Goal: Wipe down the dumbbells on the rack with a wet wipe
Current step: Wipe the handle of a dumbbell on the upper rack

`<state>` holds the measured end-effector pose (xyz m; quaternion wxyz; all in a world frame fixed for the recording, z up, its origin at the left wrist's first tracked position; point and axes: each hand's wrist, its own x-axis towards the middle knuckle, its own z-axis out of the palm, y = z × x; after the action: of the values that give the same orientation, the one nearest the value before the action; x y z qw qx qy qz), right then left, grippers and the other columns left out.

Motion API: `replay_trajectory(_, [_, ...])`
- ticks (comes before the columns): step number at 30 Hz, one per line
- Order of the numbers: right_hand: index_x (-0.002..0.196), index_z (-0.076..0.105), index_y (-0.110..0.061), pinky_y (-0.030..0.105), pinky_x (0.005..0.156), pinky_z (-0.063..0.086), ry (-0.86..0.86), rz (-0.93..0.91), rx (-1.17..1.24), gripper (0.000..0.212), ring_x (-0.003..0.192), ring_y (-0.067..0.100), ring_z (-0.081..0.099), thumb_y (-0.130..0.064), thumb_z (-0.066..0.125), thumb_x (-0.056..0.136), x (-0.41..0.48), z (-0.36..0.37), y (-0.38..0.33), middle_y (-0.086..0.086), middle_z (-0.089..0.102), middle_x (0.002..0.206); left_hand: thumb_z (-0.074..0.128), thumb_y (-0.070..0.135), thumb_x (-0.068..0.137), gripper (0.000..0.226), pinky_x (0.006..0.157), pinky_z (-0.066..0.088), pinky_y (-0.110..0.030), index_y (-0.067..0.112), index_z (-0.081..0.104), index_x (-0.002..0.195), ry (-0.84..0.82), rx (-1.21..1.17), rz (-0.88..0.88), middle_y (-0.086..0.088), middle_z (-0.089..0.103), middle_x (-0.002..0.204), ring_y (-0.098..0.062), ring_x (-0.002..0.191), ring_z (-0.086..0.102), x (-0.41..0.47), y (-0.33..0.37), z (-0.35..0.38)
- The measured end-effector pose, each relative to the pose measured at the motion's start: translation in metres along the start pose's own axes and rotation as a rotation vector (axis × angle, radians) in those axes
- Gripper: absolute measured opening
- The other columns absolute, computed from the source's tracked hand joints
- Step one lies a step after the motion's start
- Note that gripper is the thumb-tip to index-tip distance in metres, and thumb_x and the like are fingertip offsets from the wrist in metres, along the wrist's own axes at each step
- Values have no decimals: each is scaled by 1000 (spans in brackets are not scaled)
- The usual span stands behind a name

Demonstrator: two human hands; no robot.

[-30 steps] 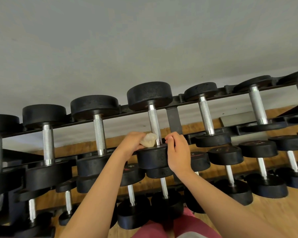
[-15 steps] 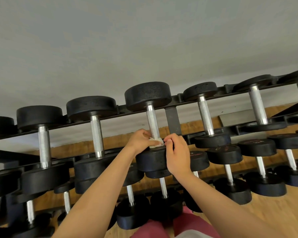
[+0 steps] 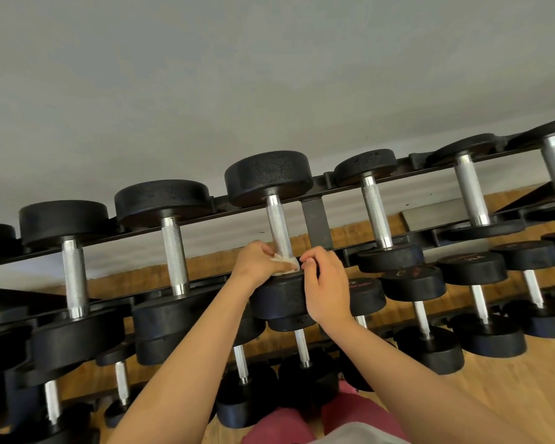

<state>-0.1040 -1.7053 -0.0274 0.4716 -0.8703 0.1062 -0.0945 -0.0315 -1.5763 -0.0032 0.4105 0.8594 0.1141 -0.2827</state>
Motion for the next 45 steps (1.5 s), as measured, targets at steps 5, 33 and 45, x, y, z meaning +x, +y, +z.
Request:
replay_trajectory(5, [90, 59, -20, 30, 75, 44, -1, -1, 5, 17, 83, 11, 52, -15, 45, 97, -1, -1, -1, -16, 51, 81, 83, 19, 76, 28, 77, 51, -27, 15, 62, 93, 36, -59, -5, -5, 65, 105, -21, 101, 61, 0, -12, -8])
replay_trajectory(33, [88, 60, -19, 31, 76, 45, -14, -10, 7, 17, 83, 9, 52, -12, 46, 96, -1, -3, -2, -12, 54, 81, 84, 20, 74, 35, 81, 53, -27, 14, 65, 103, 182, -372, -8, 0, 64, 102, -13, 91, 60, -2, -7, 1])
replay_trajectory(45, [87, 60, -18, 31, 74, 45, -8, -7, -6, 18, 82, 9, 51, -11, 47, 96, -1, 0, 1, -9, 56, 81, 79, 36, 79, 47, 71, 47, -26, 4, 67, 111, 28, -152, -83, -7, 68, 102, -16, 87, 61, 1, 3, 2])
